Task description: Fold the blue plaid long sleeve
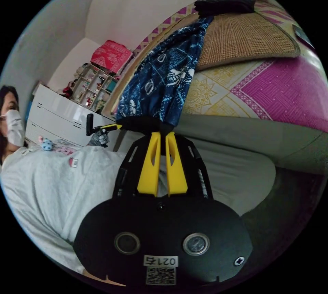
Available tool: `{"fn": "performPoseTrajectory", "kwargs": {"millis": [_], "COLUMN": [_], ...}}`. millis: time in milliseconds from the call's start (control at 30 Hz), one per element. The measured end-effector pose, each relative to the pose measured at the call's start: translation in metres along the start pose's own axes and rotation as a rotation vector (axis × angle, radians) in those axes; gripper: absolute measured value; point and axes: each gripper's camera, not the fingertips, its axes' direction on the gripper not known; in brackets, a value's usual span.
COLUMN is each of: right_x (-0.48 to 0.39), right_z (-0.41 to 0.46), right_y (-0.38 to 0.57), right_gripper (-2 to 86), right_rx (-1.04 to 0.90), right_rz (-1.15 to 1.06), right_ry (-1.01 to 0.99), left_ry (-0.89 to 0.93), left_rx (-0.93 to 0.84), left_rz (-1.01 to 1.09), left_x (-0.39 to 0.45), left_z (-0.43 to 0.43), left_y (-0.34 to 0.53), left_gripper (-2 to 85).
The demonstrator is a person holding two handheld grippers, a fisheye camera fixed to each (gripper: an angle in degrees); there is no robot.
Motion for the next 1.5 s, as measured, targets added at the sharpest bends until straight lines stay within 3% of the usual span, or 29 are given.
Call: {"fn": "performPoseTrajectory", "kwargs": {"millis": [333,833,1267,1500], "right_x": [-0.016,0.009,0.160,0.211], "right_z": [-0.040,-0.057,-0.002,0.050], "right_y": [-0.063,-0.244,-0.508,-0.594], "right_gripper": [-0.5,-0.5,-0.2,1.1], "right_rx": [-0.090,-0.144,-0.143,-0.166], "right_rz": [-0.125,-0.259,-0.042,0.090], "right_ry": [-0.082,-0.089,-0.304,-0.159], "left_ry": [-0.165,-0.391,-0.237,-0.064], "left_rx": [-0.051,-0.123,-0.298,-0.359], "left_rz": [0.205,0.430,0.324,0.110], "left_x": [0.044,0.013,-0.132,-0.243], "left_z": [-0.055,-0.049,0.034,0.075], "left_y": [-0.094,-0.343,-0.653,-0.782], "left_gripper": [-0.9,-0.9,-0.9,-0.6]}}
